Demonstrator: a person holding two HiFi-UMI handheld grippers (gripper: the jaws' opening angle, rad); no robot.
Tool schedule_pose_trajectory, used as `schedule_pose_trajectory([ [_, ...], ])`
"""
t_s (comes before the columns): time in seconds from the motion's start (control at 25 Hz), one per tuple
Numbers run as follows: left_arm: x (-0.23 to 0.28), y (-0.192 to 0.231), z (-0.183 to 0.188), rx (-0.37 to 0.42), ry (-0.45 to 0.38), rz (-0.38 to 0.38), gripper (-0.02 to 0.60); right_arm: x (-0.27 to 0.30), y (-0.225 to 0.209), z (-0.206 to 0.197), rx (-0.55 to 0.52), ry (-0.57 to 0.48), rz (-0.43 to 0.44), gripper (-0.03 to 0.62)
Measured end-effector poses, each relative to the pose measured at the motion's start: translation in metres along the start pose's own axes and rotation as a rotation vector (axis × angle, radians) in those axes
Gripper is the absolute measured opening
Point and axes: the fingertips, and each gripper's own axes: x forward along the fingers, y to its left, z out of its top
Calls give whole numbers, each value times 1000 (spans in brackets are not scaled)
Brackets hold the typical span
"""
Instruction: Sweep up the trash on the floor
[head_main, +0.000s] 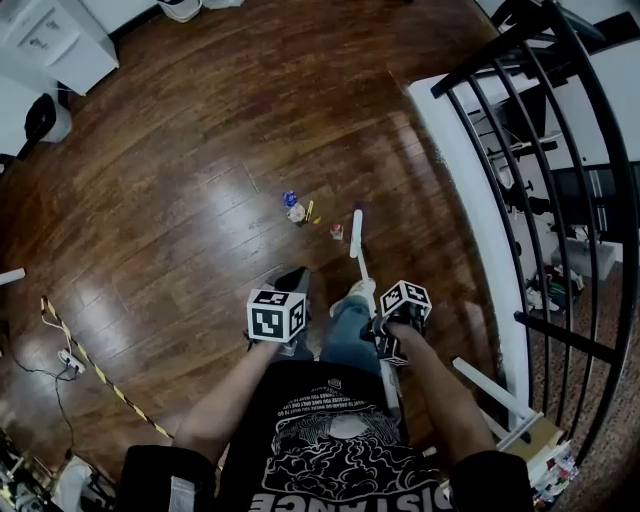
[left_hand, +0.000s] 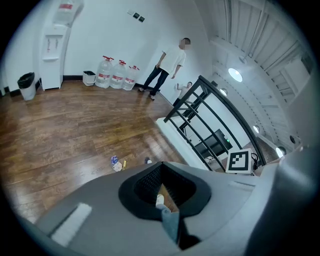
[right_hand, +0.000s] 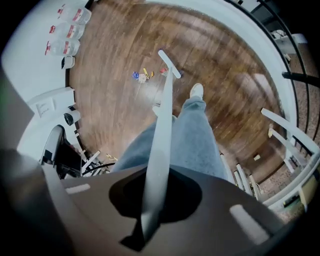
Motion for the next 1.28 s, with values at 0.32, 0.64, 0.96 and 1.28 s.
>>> schedule_pose_trajectory([
  [0.32,-12,19,-11,-1,12,43,5,27,64,5,-119,41,61,0],
  [0.64,-31,33,-4,12,-28,61,5,24,69,5,-158,-6,65,0],
  [0.96,-50,0,-1,81,-84,7,5,0,39,-24,-291,-175,45,0],
  [1.28,-78,-87,-49,204,-114,-65,5,-17,-23,-88,-354,-403,143,0],
])
